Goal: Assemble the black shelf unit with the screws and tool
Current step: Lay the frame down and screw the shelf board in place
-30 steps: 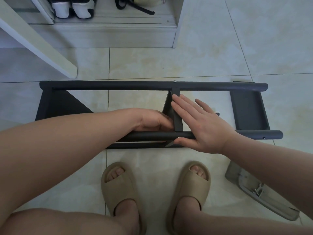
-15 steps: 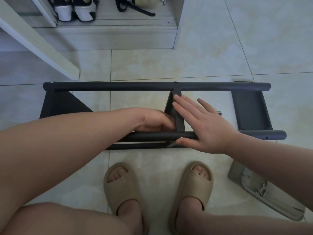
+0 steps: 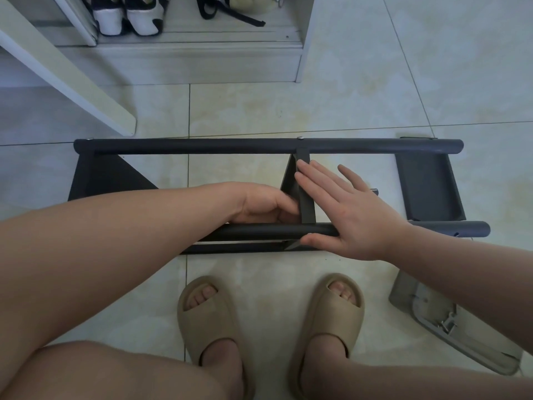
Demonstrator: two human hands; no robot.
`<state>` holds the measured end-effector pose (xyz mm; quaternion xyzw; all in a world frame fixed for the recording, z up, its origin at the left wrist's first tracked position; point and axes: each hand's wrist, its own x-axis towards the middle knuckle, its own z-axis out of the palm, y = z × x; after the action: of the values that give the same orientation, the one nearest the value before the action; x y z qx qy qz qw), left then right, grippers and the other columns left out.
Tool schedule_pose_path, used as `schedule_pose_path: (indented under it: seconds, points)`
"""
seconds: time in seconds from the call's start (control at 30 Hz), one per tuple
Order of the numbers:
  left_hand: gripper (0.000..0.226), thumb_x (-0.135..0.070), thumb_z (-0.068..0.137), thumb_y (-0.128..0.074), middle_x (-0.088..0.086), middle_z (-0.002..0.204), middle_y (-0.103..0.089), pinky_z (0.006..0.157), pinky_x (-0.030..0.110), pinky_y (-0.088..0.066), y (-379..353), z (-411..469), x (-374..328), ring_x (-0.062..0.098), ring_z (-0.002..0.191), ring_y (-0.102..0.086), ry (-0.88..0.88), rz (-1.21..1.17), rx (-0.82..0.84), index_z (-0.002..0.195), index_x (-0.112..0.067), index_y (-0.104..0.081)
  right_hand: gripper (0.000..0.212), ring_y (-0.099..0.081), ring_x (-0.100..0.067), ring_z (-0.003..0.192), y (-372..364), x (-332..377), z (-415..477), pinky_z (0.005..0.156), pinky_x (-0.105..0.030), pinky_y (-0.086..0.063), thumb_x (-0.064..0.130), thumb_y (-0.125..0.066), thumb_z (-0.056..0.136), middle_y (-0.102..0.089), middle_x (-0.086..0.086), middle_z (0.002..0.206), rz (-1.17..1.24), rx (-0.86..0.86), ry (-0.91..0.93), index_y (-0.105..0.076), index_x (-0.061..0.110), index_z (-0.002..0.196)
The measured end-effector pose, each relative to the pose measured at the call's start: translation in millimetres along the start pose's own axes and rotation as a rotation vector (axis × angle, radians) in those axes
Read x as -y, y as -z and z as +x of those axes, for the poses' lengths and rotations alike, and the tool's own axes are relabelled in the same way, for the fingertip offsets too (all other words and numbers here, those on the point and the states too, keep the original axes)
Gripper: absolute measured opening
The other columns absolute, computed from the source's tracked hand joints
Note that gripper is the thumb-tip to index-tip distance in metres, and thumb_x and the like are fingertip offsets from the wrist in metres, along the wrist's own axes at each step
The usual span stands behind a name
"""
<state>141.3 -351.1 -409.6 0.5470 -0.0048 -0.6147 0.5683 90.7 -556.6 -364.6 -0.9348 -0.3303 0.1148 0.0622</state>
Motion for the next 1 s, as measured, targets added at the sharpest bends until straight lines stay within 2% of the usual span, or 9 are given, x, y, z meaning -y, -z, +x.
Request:
schedule_pose_path:
  seconds: [0.07,0.17,0.33,0.43,0.53,0.63,0.83,0.93,1.0]
  points:
    - [0.029,-0.007,0.093,-0.052,0.009,0.089,-0.074,0.102,0.044,-0.046,-0.4,-0.7,-1.1,0.025,0.089,-0.069,0.022,0.033,-0.006,0.086,-0.015,-0.078,0.098,0.006,-0.013,0.156,-0.6,0.3,0.2,0.127,-0.048,-0.007,0.078,-0.028,0.09,0.004,0.003,0.17,0.002,-0.005,0.001,-0.011,0.014,0.162]
    - [0.018,-0.005,0.093,-0.053,0.012,0.088,-0.073,0.101,0.045,-0.047,-1.0,0.2,-1.1,0.029,0.09,-0.067,0.036,0.052,-0.058,0.096,-0.006,-0.071,0.098,0.004,-0.014,0.157,-0.1,0.4,0.0,0.127,-0.048,-0.007,0.077,-0.028,0.09,0.002,0.002,0.17,0.005,-0.013,0.002,-0.012,0.013,0.162]
    - [0.022,-0.011,0.072,-0.062,0.011,0.083,-0.073,0.079,0.033,-0.054,-3.3,0.1,0.1,0.024,0.078,-0.07,-0.003,0.07,-0.14,0.092,-0.004,-0.07,0.098,0.003,-0.015,0.157,0.1,0.5,-0.1,0.127,-0.049,-0.007,0.077,-0.027,0.091,0.002,0.001,0.17,-0.024,-0.008,0.005,-0.012,0.011,0.162]
    - [0.013,-0.007,0.079,-0.061,0.01,0.078,-0.072,0.072,0.03,-0.055,-4.1,-0.9,1.6,0.022,0.073,-0.069,-0.021,0.09,-0.164,0.084,-0.008,-0.073,0.098,-0.001,-0.018,0.157,0.4,2.8,-0.6,0.125,-0.054,-0.009,0.077,-0.026,0.092,-0.001,-0.002,0.169,-0.064,-0.023,0.001,-0.015,0.009,0.161]
    - [0.017,0.001,0.09,-0.055,0.021,0.09,-0.069,0.088,0.041,-0.053,-5.4,-3.5,3.1,0.032,0.087,-0.066,-0.019,0.097,-0.189,0.099,0.005,-0.068,0.097,-0.004,-0.02,0.156,0.3,6.0,-1.1,0.124,-0.057,-0.01,0.076,-0.026,0.092,-0.004,-0.004,0.169,-0.094,-0.032,0.005,-0.017,0.008,0.161]
    - [0.03,0.003,0.091,-0.052,0.031,0.105,-0.06,0.102,0.054,-0.045,-7.5,-4.7,3.4,0.039,0.098,-0.059,-0.003,0.117,-0.196,0.116,0.017,-0.06,0.097,-0.003,-0.019,0.157,-0.4,6.7,-1.2,0.124,-0.059,-0.007,0.076,-0.026,0.092,-0.003,-0.003,0.169,-0.103,-0.032,0.007,-0.016,0.009,0.161]
    - [0.021,0.0,0.086,-0.055,0.027,0.097,-0.064,0.091,0.045,-0.049,-8.4,-4.9,2.0,0.037,0.092,-0.06,-0.007,0.1,-0.184,0.102,0.007,-0.065,0.098,0.0,-0.018,0.157,-0.4,5.2,-0.4,0.124,-0.058,-0.006,0.077,-0.025,0.092,-0.001,-0.002,0.17,-0.087,-0.015,0.006,-0.014,0.009,0.162]
    - [0.032,-0.003,0.084,-0.056,0.028,0.105,-0.067,0.098,0.049,-0.05,-7.8,-4.5,2.2,0.037,0.098,-0.063,0.015,0.09,-0.169,0.111,0.012,-0.065,0.098,0.002,-0.018,0.157,0.0,4.8,-0.1,0.125,-0.057,-0.005,0.077,-0.024,0.092,0.001,-0.002,0.17,-0.086,-0.008,0.005,-0.013,0.01,0.162]
    - [0.031,-0.001,0.089,-0.053,0.027,0.108,-0.068,0.099,0.048,-0.05,-5.9,-3.7,2.5,0.037,0.1,-0.065,0.026,0.088,-0.158,0.114,0.012,-0.064,0.097,0.002,-0.018,0.157,0.1,5.1,-0.2,0.125,-0.057,-0.005,0.076,-0.024,0.092,0.001,-0.002,0.17,-0.084,-0.006,0.006,-0.012,0.01,0.162]
